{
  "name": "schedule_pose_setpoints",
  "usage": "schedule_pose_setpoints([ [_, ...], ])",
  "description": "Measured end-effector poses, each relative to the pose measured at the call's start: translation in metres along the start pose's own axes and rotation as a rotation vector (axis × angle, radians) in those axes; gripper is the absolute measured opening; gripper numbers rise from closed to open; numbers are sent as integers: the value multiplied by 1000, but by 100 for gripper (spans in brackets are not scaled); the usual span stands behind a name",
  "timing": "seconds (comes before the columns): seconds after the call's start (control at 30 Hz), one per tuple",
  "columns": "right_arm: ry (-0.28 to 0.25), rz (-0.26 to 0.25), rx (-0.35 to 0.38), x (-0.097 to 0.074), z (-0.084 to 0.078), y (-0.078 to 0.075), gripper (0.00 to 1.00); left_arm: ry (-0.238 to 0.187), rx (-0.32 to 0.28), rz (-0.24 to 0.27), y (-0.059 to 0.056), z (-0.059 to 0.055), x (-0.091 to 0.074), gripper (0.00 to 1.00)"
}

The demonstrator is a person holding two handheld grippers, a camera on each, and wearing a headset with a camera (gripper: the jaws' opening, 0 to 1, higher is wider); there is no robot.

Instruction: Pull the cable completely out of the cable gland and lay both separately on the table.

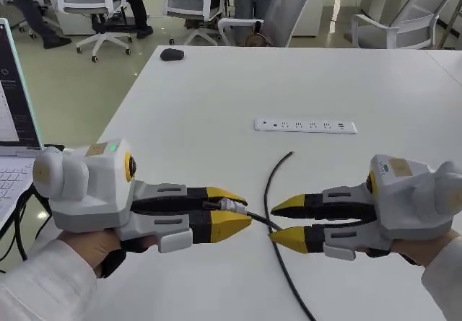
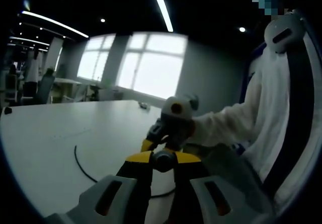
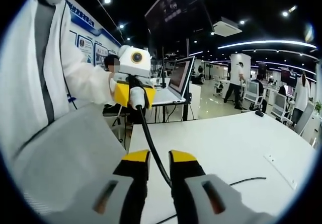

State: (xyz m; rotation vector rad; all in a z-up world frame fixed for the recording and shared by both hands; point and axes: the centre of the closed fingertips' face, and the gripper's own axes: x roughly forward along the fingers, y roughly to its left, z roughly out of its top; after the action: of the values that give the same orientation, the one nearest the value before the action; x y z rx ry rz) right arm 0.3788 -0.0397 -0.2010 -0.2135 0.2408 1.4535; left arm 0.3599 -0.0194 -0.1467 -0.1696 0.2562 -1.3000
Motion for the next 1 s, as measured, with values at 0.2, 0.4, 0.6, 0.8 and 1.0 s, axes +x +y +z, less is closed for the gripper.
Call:
schedule_pose_setpoints([
  [0.2,16,28,-20,6,-3,3,6,-7,-2,7,1,1,-2,16],
  [0.4,19,42,-20,12,-5,1,5,-5,-6,27,5,-3,-6,16],
  [0.6,91,34,-38,16,-24,-4,4,-27,-14,54,10,0,-16,17],
  [0.8,161,4,-30,17,-48,-17,4,-42,-23,71,12,0,-22,17],
  [1.0,244,-21,-32,22,-74,-30,4,-54,-33,85,14,-1,-26,17],
])
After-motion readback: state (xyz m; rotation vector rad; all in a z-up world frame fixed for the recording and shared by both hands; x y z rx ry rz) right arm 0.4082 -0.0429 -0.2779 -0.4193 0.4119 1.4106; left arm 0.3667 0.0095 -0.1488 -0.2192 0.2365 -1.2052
